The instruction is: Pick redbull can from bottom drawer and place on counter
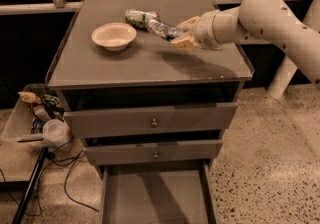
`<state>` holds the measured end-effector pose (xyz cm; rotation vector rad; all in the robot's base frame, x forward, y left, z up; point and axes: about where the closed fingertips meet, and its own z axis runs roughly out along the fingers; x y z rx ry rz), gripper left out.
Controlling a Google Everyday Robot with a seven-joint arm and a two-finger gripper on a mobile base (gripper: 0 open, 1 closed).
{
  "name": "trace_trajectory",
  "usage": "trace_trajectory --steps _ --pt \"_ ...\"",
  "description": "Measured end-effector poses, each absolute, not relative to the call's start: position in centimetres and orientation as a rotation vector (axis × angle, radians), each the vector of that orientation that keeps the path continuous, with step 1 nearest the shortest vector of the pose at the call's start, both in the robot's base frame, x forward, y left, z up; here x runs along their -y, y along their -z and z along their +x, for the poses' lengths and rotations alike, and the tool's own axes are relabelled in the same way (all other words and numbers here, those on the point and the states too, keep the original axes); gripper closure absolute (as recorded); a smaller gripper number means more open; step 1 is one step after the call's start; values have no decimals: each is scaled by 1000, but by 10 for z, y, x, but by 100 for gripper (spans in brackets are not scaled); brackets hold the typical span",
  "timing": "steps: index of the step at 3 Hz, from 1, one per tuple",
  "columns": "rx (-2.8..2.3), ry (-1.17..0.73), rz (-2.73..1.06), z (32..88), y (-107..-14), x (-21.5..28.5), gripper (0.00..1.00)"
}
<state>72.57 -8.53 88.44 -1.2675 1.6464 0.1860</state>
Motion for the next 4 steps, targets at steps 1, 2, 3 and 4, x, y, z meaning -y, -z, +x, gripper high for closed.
trace_trajectory --steps 1,2,3,4 --pt "-1713 -183 -1270 733 -862 97 100" --pt "-1763 -195 -1274 733 -842 109 100" --pt "-1764 -195 -1274 733 -842 109 82" --pt "-1764 -195 -1274 733 -842 109 59"
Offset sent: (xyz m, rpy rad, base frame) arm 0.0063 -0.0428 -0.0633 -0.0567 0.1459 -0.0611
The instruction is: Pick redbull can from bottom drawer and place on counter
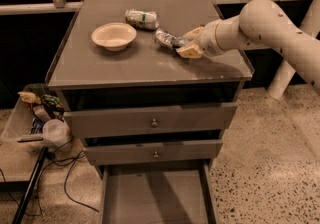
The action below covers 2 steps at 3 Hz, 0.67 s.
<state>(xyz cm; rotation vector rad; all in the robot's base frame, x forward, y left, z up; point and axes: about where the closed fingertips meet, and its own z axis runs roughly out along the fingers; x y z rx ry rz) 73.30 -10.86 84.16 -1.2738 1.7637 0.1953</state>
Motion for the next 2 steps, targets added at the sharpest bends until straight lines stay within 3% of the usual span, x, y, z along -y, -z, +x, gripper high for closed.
trace_trajectory --steps 2 --pt "-1764 -195 -1274 733 -842 109 13"
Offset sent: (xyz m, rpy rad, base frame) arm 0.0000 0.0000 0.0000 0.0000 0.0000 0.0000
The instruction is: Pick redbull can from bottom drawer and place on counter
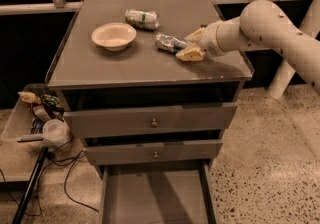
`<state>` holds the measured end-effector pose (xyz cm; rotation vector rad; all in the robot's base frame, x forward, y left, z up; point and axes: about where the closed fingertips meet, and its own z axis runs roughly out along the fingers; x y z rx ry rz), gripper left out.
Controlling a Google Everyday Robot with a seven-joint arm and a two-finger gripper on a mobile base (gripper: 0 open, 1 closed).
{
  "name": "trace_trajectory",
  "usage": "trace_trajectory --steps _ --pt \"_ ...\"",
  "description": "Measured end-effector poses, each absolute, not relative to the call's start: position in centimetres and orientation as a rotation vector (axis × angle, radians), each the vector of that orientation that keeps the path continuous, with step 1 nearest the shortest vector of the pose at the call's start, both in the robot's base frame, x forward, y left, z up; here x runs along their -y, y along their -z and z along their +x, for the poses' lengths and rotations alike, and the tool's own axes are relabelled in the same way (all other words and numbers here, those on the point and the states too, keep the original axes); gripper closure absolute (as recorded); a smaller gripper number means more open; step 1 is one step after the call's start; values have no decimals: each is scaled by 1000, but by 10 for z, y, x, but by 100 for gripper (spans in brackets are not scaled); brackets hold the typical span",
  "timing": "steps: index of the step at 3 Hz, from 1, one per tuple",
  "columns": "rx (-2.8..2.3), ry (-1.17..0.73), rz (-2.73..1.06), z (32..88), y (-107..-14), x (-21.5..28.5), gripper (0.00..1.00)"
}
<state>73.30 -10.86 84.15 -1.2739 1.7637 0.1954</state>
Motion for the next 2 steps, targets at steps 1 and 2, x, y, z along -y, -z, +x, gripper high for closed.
trace_trajectory --steps 1,2 --pt "-1764 -195 -1274 733 -841 109 0" --pt "-1764 -196 -1274 733 -841 108 0"
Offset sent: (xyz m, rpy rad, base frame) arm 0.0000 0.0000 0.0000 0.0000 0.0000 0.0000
